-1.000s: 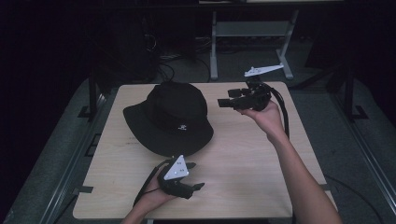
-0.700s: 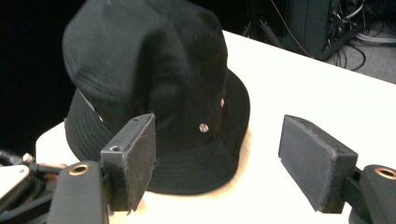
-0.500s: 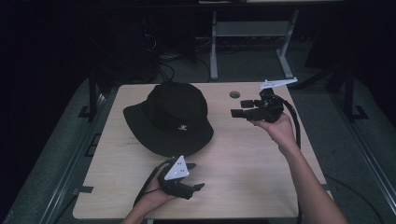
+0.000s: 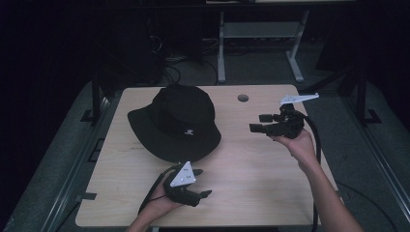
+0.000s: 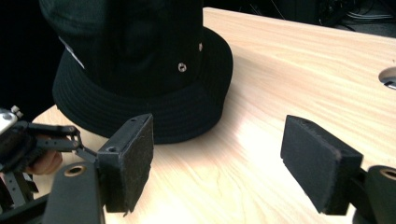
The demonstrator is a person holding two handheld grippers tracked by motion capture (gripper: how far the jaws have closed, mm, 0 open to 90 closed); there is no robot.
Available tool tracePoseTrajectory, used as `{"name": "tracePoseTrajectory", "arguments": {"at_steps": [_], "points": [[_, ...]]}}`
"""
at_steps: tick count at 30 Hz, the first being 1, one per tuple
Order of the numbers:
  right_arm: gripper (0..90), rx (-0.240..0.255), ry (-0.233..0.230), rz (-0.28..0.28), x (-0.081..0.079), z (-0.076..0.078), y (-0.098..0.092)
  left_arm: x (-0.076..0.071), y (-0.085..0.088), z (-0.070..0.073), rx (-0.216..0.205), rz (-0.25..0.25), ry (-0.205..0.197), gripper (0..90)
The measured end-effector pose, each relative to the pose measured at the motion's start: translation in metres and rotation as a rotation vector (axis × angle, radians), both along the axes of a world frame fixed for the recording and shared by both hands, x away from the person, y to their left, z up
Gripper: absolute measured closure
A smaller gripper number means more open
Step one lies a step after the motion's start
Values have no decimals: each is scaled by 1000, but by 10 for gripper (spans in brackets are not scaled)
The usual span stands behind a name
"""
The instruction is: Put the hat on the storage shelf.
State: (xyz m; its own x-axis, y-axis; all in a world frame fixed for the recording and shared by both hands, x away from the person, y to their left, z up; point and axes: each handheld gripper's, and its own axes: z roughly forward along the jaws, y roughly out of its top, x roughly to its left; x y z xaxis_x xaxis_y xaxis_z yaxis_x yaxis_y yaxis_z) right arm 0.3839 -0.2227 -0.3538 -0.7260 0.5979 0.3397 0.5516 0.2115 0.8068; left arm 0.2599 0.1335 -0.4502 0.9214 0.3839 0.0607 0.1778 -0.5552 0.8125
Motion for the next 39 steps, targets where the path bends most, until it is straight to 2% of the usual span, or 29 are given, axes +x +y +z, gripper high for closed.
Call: {"name": "tracePoseTrajectory", "arguments": {"at_steps": [7,35,39], "points": [[247,-5,18,-3,-11,-15,-10,0,-1,-1,1,-1,3,268],[231,-7,72,-45,-50,-59,-52,-1,-4,-4,11,-4,3,268],[231,-6,70,-55,-57,-66,-57,-1,-5,-4,11,-2,13,268]]}}
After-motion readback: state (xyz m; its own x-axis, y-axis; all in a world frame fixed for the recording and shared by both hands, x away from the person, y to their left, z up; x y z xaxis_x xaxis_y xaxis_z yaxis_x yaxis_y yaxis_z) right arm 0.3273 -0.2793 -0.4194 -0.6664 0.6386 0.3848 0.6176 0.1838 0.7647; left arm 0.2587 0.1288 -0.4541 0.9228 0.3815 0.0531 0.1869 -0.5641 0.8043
